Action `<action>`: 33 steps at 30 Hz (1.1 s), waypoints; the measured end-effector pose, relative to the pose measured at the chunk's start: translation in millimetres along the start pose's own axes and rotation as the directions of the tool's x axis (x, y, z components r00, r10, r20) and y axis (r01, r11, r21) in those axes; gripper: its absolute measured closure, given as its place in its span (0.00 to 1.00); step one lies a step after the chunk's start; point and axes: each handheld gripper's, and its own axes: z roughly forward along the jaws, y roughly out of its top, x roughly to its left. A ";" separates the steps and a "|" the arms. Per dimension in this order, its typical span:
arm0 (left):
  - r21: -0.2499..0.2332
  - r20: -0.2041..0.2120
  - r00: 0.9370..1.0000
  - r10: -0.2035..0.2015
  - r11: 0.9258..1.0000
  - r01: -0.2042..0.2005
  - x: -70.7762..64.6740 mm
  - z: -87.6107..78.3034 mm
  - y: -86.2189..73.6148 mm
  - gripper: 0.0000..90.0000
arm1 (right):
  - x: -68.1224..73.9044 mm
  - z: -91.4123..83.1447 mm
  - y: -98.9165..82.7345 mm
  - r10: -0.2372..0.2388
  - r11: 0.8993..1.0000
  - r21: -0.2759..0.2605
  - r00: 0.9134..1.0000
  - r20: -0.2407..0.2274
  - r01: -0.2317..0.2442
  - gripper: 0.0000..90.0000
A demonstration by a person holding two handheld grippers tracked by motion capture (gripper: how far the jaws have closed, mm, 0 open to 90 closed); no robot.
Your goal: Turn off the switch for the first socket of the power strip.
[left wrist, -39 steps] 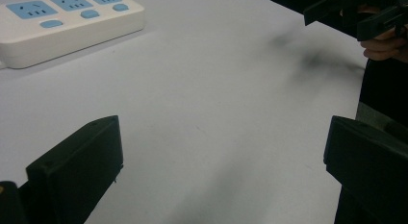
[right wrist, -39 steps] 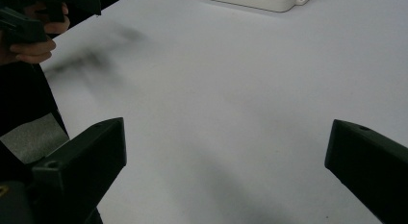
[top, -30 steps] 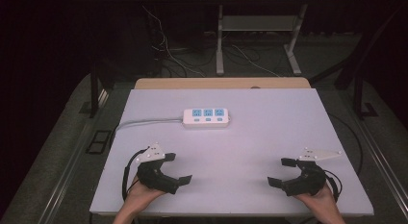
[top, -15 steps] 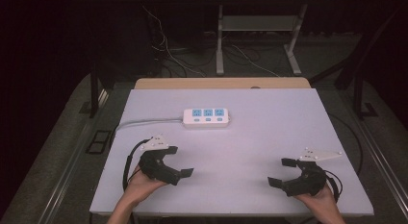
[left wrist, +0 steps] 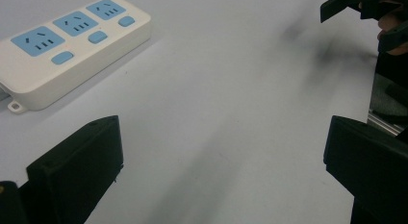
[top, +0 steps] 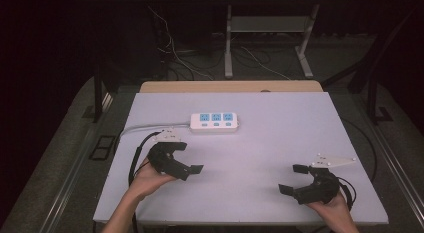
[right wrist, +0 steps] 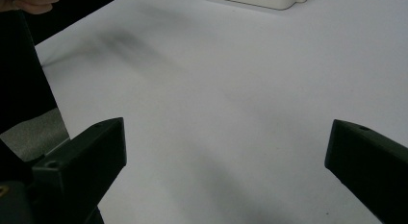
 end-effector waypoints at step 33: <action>0.062 -0.020 0.998 0.053 0.997 -0.052 26.6 6.2 46.4 0.00 | -0.4 -1.6 -0.6 -0.002 1.000 -0.005 1.000 0.001 0.002 0.01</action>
